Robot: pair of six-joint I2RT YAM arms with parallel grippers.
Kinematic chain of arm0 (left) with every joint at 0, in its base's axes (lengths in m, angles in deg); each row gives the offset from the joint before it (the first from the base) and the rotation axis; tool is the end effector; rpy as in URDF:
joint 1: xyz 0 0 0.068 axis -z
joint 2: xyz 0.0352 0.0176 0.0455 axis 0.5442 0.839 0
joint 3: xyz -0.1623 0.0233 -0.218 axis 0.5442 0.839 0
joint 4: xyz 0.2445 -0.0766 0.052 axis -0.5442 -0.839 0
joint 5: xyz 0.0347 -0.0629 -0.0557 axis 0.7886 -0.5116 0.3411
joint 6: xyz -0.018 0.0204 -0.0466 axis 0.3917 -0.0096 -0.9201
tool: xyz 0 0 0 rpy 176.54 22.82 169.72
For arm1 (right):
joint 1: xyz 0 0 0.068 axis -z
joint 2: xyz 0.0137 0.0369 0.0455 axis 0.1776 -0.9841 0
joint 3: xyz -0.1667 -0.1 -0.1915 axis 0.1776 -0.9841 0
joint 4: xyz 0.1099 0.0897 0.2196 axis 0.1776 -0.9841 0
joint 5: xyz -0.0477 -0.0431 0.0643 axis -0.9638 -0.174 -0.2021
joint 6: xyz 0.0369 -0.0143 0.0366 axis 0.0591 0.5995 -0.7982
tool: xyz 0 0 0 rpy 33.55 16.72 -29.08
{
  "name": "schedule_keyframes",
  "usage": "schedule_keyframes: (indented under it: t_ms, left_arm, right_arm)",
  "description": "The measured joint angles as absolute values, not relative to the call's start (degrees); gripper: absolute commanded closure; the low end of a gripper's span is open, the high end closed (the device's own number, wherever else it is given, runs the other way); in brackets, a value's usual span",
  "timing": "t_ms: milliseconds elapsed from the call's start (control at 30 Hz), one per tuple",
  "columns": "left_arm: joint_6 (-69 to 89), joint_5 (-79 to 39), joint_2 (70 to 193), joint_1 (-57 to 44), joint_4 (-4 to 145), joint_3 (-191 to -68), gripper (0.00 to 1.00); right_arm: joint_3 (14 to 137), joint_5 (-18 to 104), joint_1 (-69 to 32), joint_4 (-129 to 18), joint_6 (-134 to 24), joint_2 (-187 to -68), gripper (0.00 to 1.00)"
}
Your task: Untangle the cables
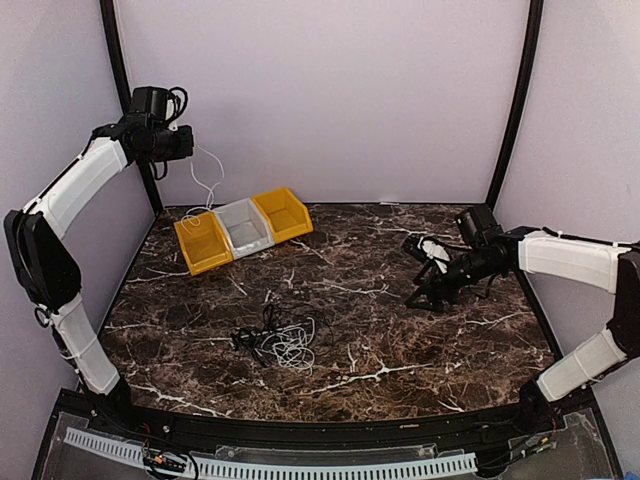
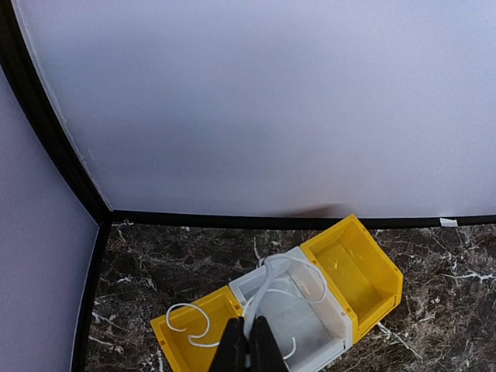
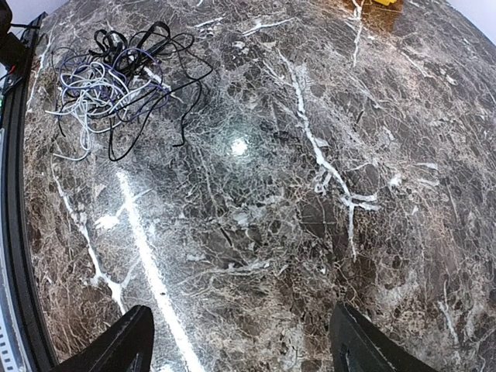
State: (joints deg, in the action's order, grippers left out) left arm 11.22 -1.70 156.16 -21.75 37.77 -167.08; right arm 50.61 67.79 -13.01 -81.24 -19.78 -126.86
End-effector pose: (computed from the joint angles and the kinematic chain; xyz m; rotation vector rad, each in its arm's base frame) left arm 0.3956 -0.0720 0.4312 -0.0978 1.9359 -0.0755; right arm 0.2472 0.1268 0.2194 -1.2599 2.1061 0.6755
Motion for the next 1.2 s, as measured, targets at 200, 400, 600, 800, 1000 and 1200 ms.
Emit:
schedule_keyframes:
  t_ms: [200,400,600,800,1000,1200]
  left_arm:
    - [10.6,-2.0,154.3,-21.8,40.1,-158.3,1.00]
    - [10.0,-9.3,148.1,-21.7,42.4,-151.3,1.00]
    - [9.9,-17.2,137.9,-20.1,46.6,-147.5,1.00]
    - [9.9,-14.3,136.1,-19.8,47.5,-147.4,1.00]
    - [10.3,-9.5,144.8,-20.7,47.2,-147.4,1.00]
    - [11.1,-6.1,150.6,-22.2,45.7,-149.2,1.00]
  right_arm:
    - [50.6,67.9,-13.0,-80.9,-19.5,-127.3,0.20]
    - [50.6,68.0,-13.0,-81.0,-19.2,-129.2,0.20]
    - [51.0,68.2,-13.0,-81.1,-18.8,-130.3,0.20]
    - [51.4,68.4,-13.0,-81.4,-18.6,-130.7,0.20]
    - [51.4,68.4,-13.0,-81.5,-18.6,-130.7,0.20]
    - [51.4,68.3,-13.0,-81.5,-18.6,-130.7,0.20]
